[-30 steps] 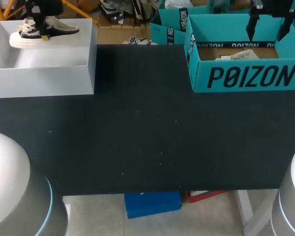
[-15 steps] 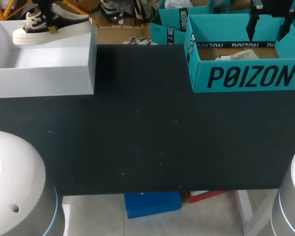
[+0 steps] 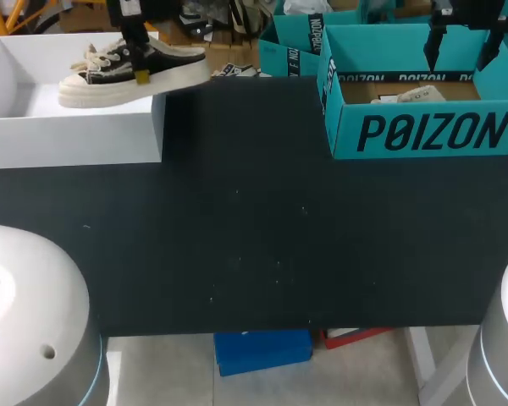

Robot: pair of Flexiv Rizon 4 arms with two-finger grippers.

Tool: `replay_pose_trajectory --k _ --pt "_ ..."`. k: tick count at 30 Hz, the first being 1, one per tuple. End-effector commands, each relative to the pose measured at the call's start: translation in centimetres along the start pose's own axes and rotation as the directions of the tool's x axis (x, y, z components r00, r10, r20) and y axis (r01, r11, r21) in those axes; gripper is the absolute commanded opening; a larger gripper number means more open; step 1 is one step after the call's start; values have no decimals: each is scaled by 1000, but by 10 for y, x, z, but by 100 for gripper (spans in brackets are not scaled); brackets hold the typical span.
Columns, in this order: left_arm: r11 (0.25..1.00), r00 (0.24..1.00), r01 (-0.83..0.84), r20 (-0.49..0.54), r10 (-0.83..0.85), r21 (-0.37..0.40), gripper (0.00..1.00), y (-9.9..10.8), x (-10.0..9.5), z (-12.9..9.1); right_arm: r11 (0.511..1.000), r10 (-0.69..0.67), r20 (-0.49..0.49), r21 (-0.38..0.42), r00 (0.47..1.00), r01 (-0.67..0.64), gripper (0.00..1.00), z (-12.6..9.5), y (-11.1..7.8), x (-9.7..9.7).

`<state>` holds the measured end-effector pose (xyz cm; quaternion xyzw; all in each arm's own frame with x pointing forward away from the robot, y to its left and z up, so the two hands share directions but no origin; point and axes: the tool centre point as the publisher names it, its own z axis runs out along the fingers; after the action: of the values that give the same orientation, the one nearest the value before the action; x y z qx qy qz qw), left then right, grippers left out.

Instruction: Take the shoe out of the shoebox, open the shoe tongue, remove and reinsert the insole, then place the shoe into the shoebox

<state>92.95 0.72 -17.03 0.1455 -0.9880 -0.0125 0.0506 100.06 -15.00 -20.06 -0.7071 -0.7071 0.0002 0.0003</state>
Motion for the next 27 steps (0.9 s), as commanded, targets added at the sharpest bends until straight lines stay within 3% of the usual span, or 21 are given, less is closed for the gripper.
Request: replay_pose_trajectory --k 1,7,10,27 --pt "1000 903 7 429 1 -16 0 -19 58 13 1000 0 0 0 1000 0 100 -1 0 0" --pt "999 911 20 412 -8 -25 0 -35 81 37 1000 0 0 0 1000 0 100 -1 0 0" --pt "998 934 -20 355 39 -57 0 -39 89 49 1000 0 0 0 1000 0 100 -1 0 0" --pt "998 934 -20 355 39 -57 0 -39 89 49 1000 0 0 0 1000 0 100 -1 0 0"
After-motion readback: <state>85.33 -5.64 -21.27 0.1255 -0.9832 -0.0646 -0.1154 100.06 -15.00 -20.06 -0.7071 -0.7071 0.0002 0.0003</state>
